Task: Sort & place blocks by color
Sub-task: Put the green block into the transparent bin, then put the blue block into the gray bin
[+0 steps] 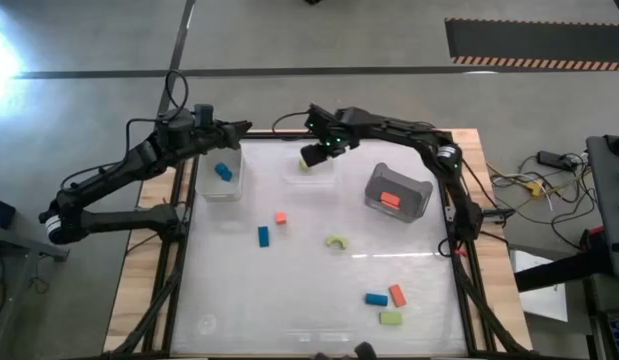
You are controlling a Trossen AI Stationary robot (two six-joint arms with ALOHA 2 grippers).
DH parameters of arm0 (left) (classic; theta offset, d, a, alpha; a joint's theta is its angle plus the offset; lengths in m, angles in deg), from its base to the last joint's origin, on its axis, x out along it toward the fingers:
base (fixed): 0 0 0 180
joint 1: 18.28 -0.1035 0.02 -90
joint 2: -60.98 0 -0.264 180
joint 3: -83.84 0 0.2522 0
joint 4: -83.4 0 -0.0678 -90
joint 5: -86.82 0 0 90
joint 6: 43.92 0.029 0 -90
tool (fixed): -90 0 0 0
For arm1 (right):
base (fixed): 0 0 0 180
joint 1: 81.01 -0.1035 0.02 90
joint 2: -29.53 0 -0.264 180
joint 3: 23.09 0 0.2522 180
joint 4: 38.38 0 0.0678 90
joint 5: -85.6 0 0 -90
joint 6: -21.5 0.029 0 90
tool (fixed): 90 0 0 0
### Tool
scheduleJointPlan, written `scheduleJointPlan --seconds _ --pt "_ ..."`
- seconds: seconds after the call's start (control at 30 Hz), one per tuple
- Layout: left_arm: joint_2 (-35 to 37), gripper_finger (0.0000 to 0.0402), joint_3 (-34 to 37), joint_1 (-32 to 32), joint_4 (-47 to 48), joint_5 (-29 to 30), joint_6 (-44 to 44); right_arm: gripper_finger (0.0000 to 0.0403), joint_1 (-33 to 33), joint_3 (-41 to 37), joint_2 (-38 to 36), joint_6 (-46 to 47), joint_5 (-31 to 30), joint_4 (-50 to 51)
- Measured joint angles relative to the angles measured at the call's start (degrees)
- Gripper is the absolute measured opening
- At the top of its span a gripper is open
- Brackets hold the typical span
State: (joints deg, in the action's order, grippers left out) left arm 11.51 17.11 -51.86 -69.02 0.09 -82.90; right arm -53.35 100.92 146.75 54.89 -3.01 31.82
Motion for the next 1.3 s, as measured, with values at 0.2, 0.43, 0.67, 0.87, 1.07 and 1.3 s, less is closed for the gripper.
scheduleJointPlan --seconds 0.2,0.43,0.67,0.87,1.07,1.3 --pt "0.1 0.0107 0.0 0.2 0.1 0.0 -2.7 0.0149 -0.1 5.0 2.8 -1.3 -1.0 3.9" --pt "-0.3 0.0107 0.0 0.6 0.1 -3.4 -4.3 0.0206 -0.3 5.7 1.9 -1.4 -1.0 4.1" --pt "-0.8 0.0107 0.0 4.3 3.4 -6.3 -6.2 0.0231 -1.6 5.7 -3.8 -2.2 -1.0 9.9" --pt "-0.8 0.0107 0.0 10.6 13.3 -6.7 -12.2 0.0229 -4.6 4.4 -11.7 -3.1 -1.4 12.8" --pt "-2.0 0.0107 0.0 20.1 14.8 -6.7 -19.8 0.0226 -7.8 2.4 -18.2 -1.1 -3.3 12.8" --pt "-8.4 0.0107 -0.8 32.4 19.9 -6.6 -32.2 0.0226 -11.0 -2.2 -24.6 0.2 -5.8 12.8"
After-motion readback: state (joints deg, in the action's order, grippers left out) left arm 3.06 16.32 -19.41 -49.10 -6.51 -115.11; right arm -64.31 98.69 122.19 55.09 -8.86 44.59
